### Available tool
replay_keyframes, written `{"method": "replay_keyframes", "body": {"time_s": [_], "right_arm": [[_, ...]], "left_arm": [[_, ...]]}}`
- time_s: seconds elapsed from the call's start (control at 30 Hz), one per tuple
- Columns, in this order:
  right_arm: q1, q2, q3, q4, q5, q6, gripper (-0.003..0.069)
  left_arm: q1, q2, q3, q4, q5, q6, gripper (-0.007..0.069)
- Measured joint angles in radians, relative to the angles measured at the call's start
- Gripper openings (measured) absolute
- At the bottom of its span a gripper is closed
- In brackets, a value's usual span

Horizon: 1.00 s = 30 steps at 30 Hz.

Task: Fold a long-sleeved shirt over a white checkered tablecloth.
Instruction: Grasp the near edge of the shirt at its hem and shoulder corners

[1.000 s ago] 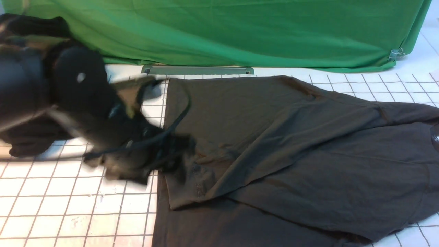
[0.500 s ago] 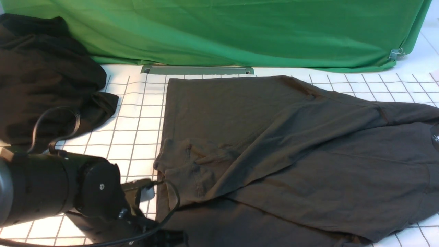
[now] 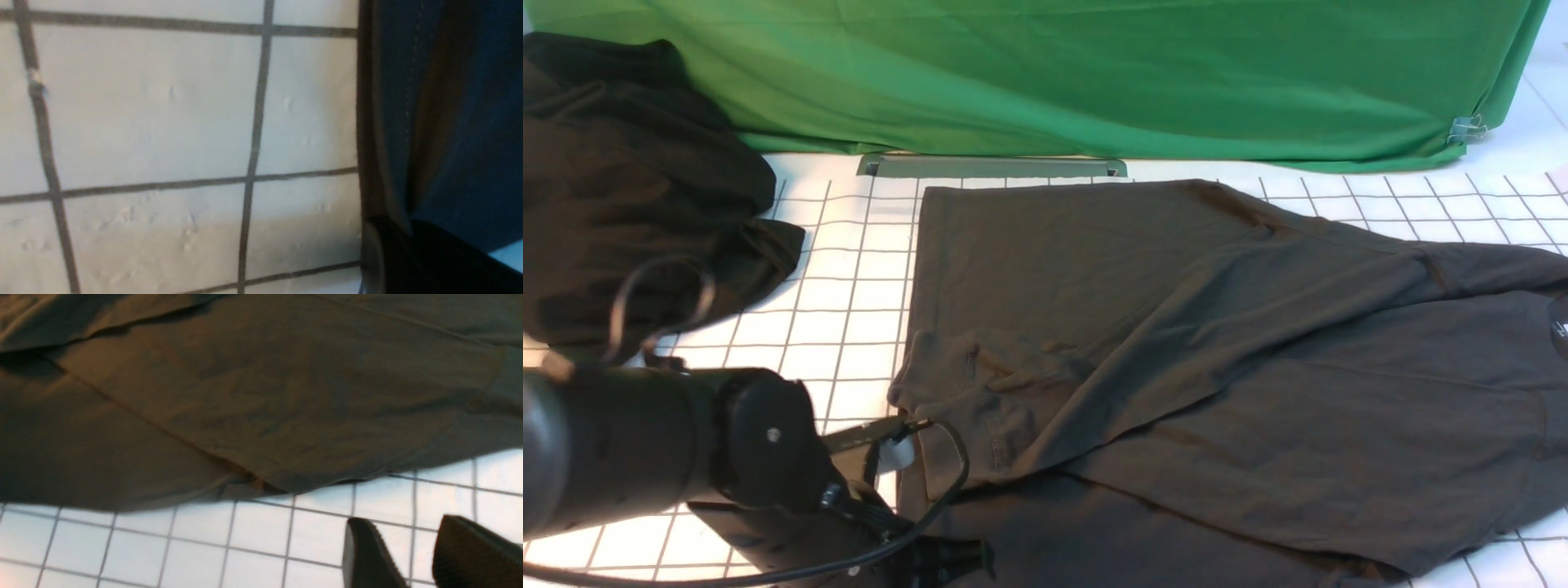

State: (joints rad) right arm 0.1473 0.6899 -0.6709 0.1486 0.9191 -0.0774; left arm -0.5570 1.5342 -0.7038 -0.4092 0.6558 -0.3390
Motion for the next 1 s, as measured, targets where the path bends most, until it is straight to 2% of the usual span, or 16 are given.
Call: {"method": "replay_keyframes", "body": {"time_s": [0.13, 0.27, 0.3, 0.37, 0.4, 0.5, 0.53, 0.57, 0.6, 0.87, 1.0], "right_arm": [[0.083, 0.046, 0.0, 0.012, 0.018, -0.034, 0.0323], [0.255, 0.188, 0.0, 0.005, -0.015, -0.102, 0.0501], [0.255, 0.197, 0.0, 0.005, -0.016, -0.102, 0.0506], [0.367, 0.326, -0.001, -0.051, -0.07, -0.104, 0.0546], [0.375, 0.326, -0.001, -0.058, -0.072, -0.103, 0.0547], [0.491, 0.519, -0.002, -0.234, -0.082, -0.024, 0.0558], [0.501, 0.528, -0.002, -0.258, -0.08, -0.014, 0.0558], [0.532, 0.6, -0.002, -0.346, -0.078, 0.028, 0.0558], [0.549, 0.633, -0.002, -0.382, -0.078, 0.049, 0.0558], [0.578, 0.859, -0.04, -0.619, -0.131, 0.213, 0.0558], [0.578, 0.903, -0.052, -0.656, -0.157, 0.246, 0.0536]], "left_arm": [[0.025, -0.067, 0.0, 0.031, 0.053, 0.005, 0.0004], [0.087, -0.108, 0.0, 0.059, 0.095, 0.054, 0.0004], [0.09, -0.107, 0.0, 0.061, 0.096, 0.058, 0.0004], [0.108, -0.107, 0.0, 0.062, 0.096, 0.089, 0.0004], [0.109, -0.107, 0.0, 0.062, 0.096, 0.091, 0.0004], [0.111, -0.107, 0.0, 0.063, 0.093, 0.135, 0.0004], [0.111, -0.107, 0.0, 0.063, 0.093, 0.135, 0.0004], [0.111, -0.107, 0.0, 0.063, 0.099, 0.143, 0.0004], [0.111, -0.107, 0.0, 0.066, 0.101, 0.147, 0.0004], [0.111, -0.107, 0.0, 0.069, 0.105, 0.153, 0.0004], [0.111, -0.107, 0.0, 0.069, 0.105, 0.154, 0.0004]]}}
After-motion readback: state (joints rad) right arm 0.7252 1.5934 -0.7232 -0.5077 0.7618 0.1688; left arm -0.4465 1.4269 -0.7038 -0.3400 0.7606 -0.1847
